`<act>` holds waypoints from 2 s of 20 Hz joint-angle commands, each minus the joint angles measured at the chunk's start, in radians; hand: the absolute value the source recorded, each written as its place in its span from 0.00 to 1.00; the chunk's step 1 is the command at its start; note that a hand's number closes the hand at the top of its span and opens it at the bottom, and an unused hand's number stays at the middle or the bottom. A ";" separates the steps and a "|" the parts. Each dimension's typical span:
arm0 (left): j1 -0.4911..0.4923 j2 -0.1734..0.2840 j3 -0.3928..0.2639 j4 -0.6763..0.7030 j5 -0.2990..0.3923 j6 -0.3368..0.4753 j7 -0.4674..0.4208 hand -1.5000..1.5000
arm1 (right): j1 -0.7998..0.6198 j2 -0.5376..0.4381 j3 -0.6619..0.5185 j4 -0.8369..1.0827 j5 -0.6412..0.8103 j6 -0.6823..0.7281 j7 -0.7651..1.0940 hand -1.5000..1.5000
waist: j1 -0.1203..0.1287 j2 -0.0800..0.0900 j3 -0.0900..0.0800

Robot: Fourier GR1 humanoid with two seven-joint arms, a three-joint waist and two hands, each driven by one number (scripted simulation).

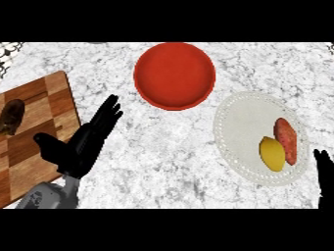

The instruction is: Pick the lemon from the placemat and place it in the bowl

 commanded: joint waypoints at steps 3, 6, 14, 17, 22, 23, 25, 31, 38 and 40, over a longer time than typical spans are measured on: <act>-0.028 -0.017 0.045 0.053 0.007 -0.030 0.009 0.50 | -0.173 0.073 0.032 -0.008 0.098 0.254 0.294 0.00 | -0.008 -0.003 0.003; 0.047 -0.045 0.000 0.007 -0.051 -0.014 -0.018 0.50 | -0.257 0.101 0.001 0.048 0.071 0.304 0.343 0.00 | -0.006 -0.006 0.004; 0.014 -0.079 0.095 0.034 -0.058 -0.083 0.023 0.50 | -0.318 0.070 -0.089 0.159 0.001 0.376 0.336 0.00 | -0.014 -0.007 0.004; 0.004 -0.074 0.154 0.028 -0.059 -0.112 0.056 0.50 | -0.281 0.065 -0.075 0.179 0.005 0.337 0.290 0.00 | -0.015 -0.007 0.004; 0.074 -0.105 0.153 -0.019 -0.108 -0.143 0.041 0.50 | -0.332 0.090 -0.043 0.267 0.068 0.281 0.297 0.00 | -0.012 -0.007 0.004; 0.038 -0.172 0.098 0.007 -0.185 -0.051 0.045 0.50 | -0.318 0.070 -0.087 0.278 0.035 0.270 0.269 0.00 | -0.014 -0.007 0.004; 0.107 -0.140 0.096 -0.103 -0.165 -0.072 0.107 0.50 | -0.399 0.083 -0.076 0.365 0.070 0.272 0.289 0.00 | -0.008 -0.007 0.004; 0.047 -0.185 0.167 0.044 -0.203 -0.156 0.035 0.50 | -0.385 0.100 -0.084 0.393 0.070 0.192 0.261 0.00 | -0.013 -0.006 0.004; 0.103 -0.215 0.178 -0.033 -0.219 -0.181 0.069 0.50 | -0.386 0.069 -0.139 0.497 0.052 0.106 0.187 0.00 | -0.012 -0.007 0.004; 0.063 -0.210 0.221 0.017 -0.229 -0.202 0.050 0.50 | -0.424 0.090 -0.140 0.500 0.042 0.123 0.218 0.00 | -0.013 -0.007 0.004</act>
